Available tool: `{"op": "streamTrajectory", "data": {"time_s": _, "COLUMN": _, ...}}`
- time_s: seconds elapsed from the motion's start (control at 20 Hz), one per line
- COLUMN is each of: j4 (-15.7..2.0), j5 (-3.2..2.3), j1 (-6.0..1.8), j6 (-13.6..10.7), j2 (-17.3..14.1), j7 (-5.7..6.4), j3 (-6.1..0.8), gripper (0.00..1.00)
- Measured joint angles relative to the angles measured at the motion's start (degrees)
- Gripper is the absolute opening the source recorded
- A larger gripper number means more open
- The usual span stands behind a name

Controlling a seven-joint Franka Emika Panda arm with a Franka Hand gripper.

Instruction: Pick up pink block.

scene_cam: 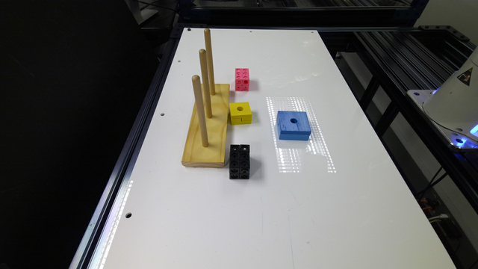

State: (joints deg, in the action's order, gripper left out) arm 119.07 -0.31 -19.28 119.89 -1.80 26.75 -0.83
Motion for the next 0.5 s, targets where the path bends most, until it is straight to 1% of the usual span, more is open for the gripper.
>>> {"op": "streamTrajectory", "data": {"time_s": 0.05, "j4": 0.64, "j5": 0.0, "j1": 0.0, "j6": 0.06, "j2": 0.63, "j7": 0.0, "j3": 0.0, "gripper": 1.0}}
{"op": "streamTrajectory", "data": {"time_s": 0.15, "j4": 1.37, "j5": 0.0, "j1": 0.0, "j6": 0.12, "j2": 1.4, "j7": 0.0, "j3": 0.0, "gripper": 1.0}}
{"op": "streamTrajectory", "data": {"time_s": 0.35, "j4": 1.76, "j5": 0.0, "j1": -0.01, "j6": 0.26, "j2": 1.56, "j7": 0.0, "j3": 0.0, "gripper": 1.0}}
{"op": "streamTrajectory", "data": {"time_s": 0.45, "j4": 2.44, "j5": 0.0, "j1": -0.01, "j6": 1.15, "j2": 1.18, "j7": 0.0, "j3": 0.0, "gripper": 1.0}}
{"op": "streamTrajectory", "data": {"time_s": 0.5, "j4": 3.07, "j5": 0.0, "j1": -0.01, "j6": 2.01, "j2": 0.89, "j7": 0.0, "j3": 0.0, "gripper": 1.0}}
